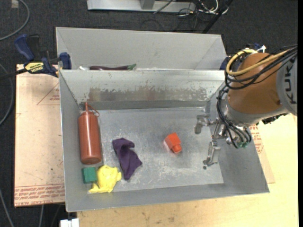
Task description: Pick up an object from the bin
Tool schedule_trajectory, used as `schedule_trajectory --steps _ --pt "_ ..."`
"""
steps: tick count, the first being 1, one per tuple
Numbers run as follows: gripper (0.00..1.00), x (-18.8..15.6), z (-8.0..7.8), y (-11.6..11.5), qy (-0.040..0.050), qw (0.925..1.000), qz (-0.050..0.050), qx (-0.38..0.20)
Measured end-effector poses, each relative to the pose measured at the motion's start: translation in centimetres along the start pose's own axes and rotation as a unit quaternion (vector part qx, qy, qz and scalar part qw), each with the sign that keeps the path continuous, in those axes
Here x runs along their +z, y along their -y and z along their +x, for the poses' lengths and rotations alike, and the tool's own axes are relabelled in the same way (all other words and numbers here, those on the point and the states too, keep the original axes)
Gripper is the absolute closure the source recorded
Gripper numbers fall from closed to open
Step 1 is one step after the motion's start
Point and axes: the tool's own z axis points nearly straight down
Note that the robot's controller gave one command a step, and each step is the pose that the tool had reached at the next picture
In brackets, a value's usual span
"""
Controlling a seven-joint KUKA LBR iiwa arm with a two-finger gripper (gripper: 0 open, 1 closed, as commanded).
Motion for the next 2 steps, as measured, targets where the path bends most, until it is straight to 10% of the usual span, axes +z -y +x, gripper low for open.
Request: schedule_trajectory --steps 2 --pt "0.00 2.7 -3.1 -1.6 0.0071 0.9993 0.001 -0.037"
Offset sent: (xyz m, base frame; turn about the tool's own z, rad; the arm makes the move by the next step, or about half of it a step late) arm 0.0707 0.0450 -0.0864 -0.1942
